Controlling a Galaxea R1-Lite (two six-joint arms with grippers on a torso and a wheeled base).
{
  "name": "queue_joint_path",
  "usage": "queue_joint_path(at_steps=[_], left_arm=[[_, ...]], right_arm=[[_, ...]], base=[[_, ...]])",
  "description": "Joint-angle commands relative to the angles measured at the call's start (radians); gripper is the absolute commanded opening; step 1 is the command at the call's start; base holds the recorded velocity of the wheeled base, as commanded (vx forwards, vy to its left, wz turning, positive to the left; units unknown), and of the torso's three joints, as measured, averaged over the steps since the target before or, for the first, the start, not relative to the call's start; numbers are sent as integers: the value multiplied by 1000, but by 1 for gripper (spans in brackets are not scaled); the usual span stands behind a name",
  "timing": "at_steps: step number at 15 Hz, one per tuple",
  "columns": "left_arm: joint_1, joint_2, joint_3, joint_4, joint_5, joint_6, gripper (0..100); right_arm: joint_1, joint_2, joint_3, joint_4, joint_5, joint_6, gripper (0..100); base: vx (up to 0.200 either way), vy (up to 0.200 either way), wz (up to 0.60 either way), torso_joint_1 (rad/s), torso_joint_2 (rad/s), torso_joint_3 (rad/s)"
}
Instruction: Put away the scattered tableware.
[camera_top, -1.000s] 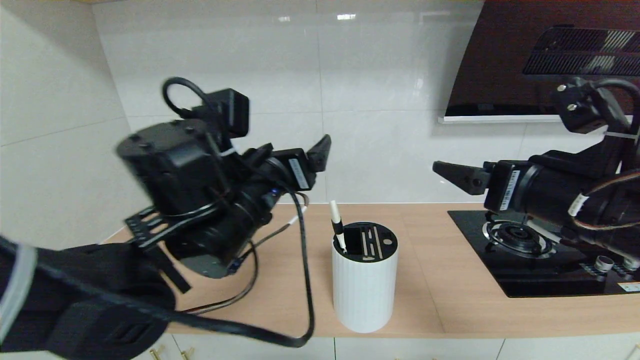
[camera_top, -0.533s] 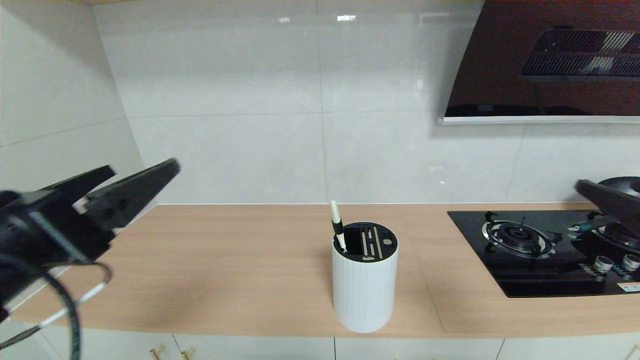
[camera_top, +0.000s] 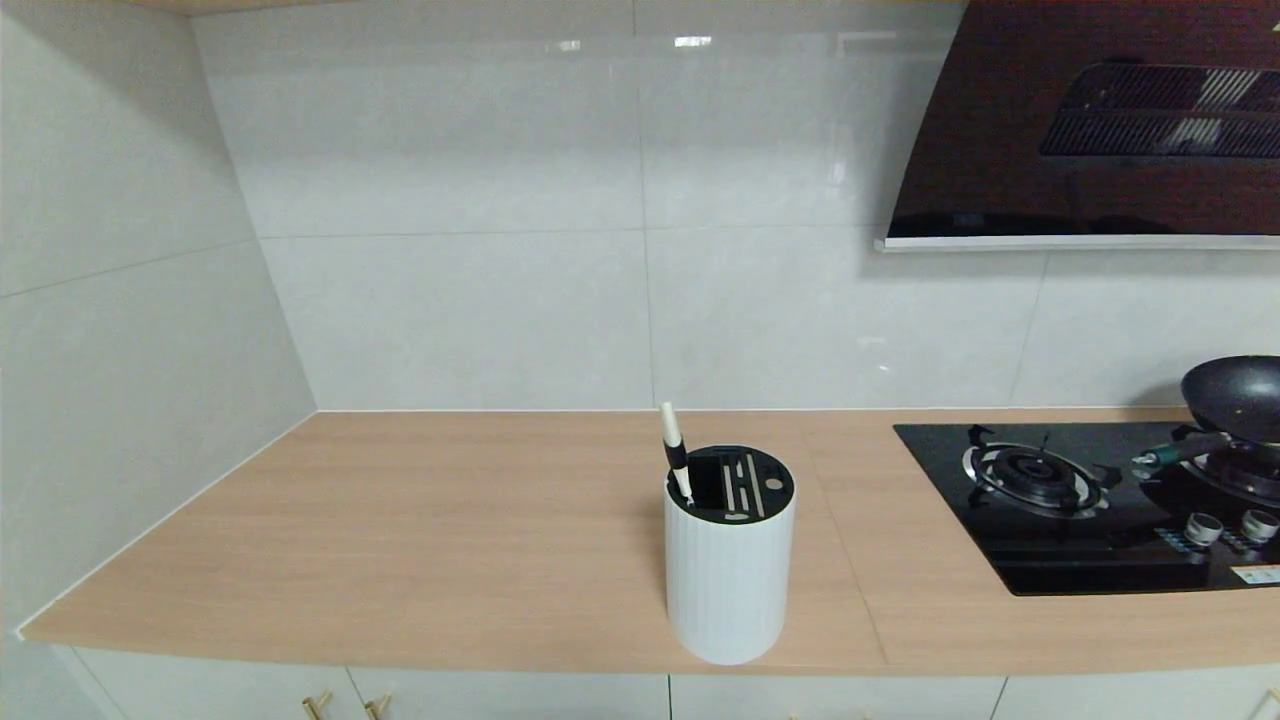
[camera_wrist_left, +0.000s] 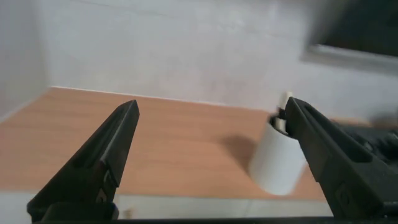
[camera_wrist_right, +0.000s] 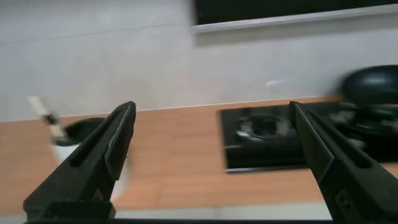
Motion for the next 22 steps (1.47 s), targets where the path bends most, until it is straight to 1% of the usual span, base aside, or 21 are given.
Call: queue_joint_path(at_steps=[1,2,3,4,5,6,7,8,9,10,11,12,13,14,15,16,17,22], left_arm=[[94,-174,60,18,-5,10,100],[121,-197,103,11,3,27,100],[129,-197,131,10,21,26,100],[137,-197,153,2,52,29,100],[138,-197,154,1,54,29,100],[217,-229,197,-2,46,64,100],[246,-292,254,-7,3,129,100],[247,-292,312,-19,-6,179,100],[247,-292,387,-82,0,199,100],[247,-292,459,-120,-22,213,100],[247,-292,490,-119,-49,237,100],[247,-292,490,-107,-107,224,100],[247,-292,490,-104,-138,198,100],[246,-292,490,-82,-190,182,100],[247,-292,490,-68,-215,182,100],[247,-292,490,-70,-215,184,100],[247,-292,490,-71,-216,185,100],[246,-292,490,-71,-216,181,100]], right_arm=[[-89,-162,7,30,5,-8,100],[-103,-184,7,31,9,-8,100],[-118,-222,11,50,19,-12,100],[-121,-231,25,74,13,-17,100],[-121,-231,28,74,12,-17,100],[-121,-231,69,73,-34,-15,100],[-121,-230,117,68,-53,-22,100],[-121,-231,154,54,-56,-28,100],[-121,-230,221,24,-48,-29,100],[-121,-230,293,-10,-45,-37,100],[-121,-230,339,-47,-44,-46,100],[-121,-230,427,-131,-19,-49,100],[-121,-230,439,-134,15,-48,100],[-121,-230,439,-122,45,-43,100],[-121,-230,439,-122,64,-41,100],[-121,-228,439,-90,142,-41,100],[-121,-228,438,-67,177,-45,100],[-121,-230,439,-79,182,-46,100]], base=[[0,0,0,0,0,0],[0,0,0,0,0,0],[0,0,0,0,0,0],[0,0,0,0,0,0],[0,0,0,0,0,0],[0,0,0,0,0,0],[0,0,0,0,0,0],[0,0,0,0,0,0],[0,0,0,0,0,0],[0,0,0,0,0,0],[0,0,0,0,0,0],[0,0,0,0,0,0],[0,0,0,0,0,0],[0,0,0,0,0,0],[0,0,0,0,0,0],[0,0,0,0,0,0],[0,0,0,0,0,0],[0,0,0,0,0,0]])
